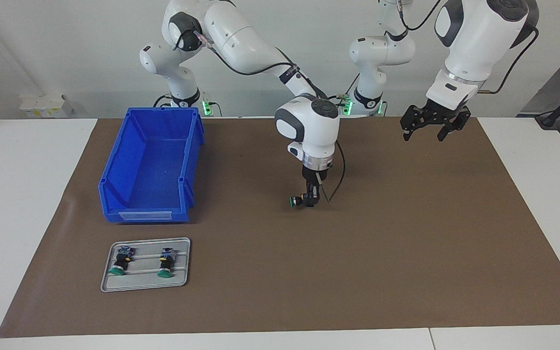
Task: Place and press button with both arms
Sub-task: 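Carry the button with the right gripper to the table center and release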
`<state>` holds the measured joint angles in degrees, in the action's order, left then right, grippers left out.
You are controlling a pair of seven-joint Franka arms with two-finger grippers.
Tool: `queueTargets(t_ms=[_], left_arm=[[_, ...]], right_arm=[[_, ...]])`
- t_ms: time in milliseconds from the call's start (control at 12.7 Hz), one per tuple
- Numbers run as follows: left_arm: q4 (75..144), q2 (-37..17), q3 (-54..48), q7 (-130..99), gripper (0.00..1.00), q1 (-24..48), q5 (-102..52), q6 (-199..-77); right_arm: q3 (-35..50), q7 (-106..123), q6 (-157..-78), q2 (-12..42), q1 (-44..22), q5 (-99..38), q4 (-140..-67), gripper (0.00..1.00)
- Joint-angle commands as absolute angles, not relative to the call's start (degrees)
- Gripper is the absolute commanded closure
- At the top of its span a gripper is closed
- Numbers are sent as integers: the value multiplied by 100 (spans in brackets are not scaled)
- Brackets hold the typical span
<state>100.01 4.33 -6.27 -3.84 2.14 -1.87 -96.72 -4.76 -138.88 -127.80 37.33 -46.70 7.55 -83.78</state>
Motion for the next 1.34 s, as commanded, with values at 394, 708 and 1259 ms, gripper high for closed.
queueTargets(t_ms=[394, 708, 1259], left_arm=[[10072, 536, -668, -422, 0, 281, -255, -9668], [10055, 536, -712, -413, 0, 299, -255, -9685], [10090, 405, -817, 76, 0, 808, -272, -10634]], right_arm=[[-475, -13177, -12929, 3131, -4668, 1380, -8683, 0], [-457, -10836, -12877, 1401, -3835, 1310, -10139, 0], [-466, -5282, -11709, 449, -1963, 336, -10239, 0]])
